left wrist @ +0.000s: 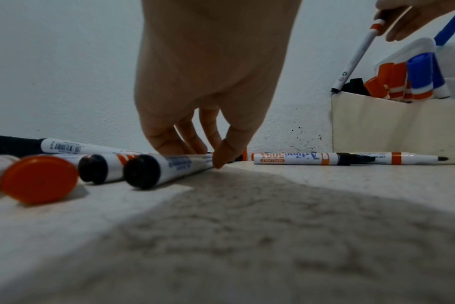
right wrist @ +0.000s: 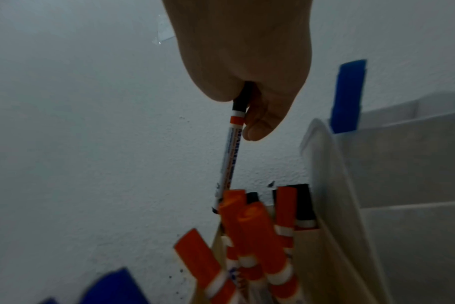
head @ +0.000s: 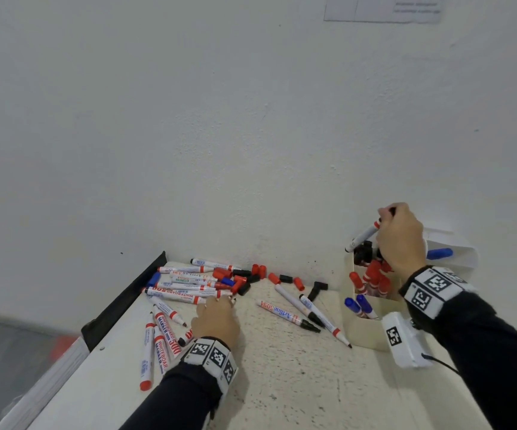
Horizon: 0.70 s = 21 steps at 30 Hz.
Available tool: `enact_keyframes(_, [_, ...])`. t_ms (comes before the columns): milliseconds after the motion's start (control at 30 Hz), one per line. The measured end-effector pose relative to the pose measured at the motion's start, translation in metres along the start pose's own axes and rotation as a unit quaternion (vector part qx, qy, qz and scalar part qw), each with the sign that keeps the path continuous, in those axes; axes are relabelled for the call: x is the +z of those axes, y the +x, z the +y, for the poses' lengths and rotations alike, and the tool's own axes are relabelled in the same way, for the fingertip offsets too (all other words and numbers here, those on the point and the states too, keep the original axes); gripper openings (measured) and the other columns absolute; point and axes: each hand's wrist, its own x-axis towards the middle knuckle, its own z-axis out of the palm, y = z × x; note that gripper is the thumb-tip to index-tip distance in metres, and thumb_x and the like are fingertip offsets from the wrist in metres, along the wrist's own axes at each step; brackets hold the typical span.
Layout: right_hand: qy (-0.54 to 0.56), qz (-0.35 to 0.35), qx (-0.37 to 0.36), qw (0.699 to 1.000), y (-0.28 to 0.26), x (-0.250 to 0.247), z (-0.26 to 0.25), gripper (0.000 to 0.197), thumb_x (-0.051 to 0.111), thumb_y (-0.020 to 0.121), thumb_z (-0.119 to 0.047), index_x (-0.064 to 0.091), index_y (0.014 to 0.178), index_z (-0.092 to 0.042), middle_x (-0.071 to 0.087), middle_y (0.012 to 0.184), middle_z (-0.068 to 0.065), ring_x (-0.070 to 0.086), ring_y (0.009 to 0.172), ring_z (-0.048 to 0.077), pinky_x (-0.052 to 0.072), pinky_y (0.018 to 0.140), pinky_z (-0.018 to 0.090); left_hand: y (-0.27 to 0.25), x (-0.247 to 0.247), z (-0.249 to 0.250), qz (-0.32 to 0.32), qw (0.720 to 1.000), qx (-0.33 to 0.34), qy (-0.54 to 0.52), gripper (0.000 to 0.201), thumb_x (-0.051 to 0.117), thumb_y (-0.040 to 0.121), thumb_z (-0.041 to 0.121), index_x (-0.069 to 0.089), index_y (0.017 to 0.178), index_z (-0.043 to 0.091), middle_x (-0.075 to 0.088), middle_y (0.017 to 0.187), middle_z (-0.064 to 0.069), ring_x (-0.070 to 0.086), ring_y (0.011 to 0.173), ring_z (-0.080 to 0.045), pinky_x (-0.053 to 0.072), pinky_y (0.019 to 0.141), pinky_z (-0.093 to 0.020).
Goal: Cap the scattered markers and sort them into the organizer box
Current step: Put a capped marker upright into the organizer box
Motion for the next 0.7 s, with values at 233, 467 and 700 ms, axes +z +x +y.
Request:
enact_keyframes(233, [-0.046,0.046,0.047,0.997,0.012,-0.018,0.024,0.024,0.039,0.097,-0.009,0.051,0.112,0.005,0.052,0.116,0.023,0.049,0.106,0.035,0.038,0.082,0.036,0.006,-0.003,0.005,-0.047,0.993,-0.016,-0.103,0.041,0.06,0.086,0.01,0.048,0.126,0.012,0.049,0.129,-0.007,0.048,0.12,-0.02,0.04,0.105,-0.031])
enact_keyframes(467, [-0.118,-0.05,0.03,0.991,0.002,-0.006,0.026,0.025,0.046,0.095,-0.012,0.045,0.119,-0.005,0.055,0.103,0.016,0.051,0.091,0.029,0.042,0.078,0.036,0.0,-0.005,0.007,-0.049,0.986,-0.014,-0.16,0.033,0.058,0.089,0.014,0.054,0.121,0.016,0.058,0.121,-0.005,0.057,0.107,-0.016,0.045,0.097,-0.028])
enact_keyframes(700, [-0.263,-0.141,0.028,0.954,-0.004,0.018,0.047,0.022,0.039,0.095,-0.017,0.056,0.096,-0.002,0.063,0.092,0.02,0.058,0.088,0.037,0.045,0.078,0.042,-0.003,-0.009,0.014,-0.019,0.946,-0.013,-0.324,0.041,0.058,0.09,0.013,0.049,0.13,0.009,0.061,0.115,-0.007,0.059,0.096,-0.014,0.053,0.089,-0.029])
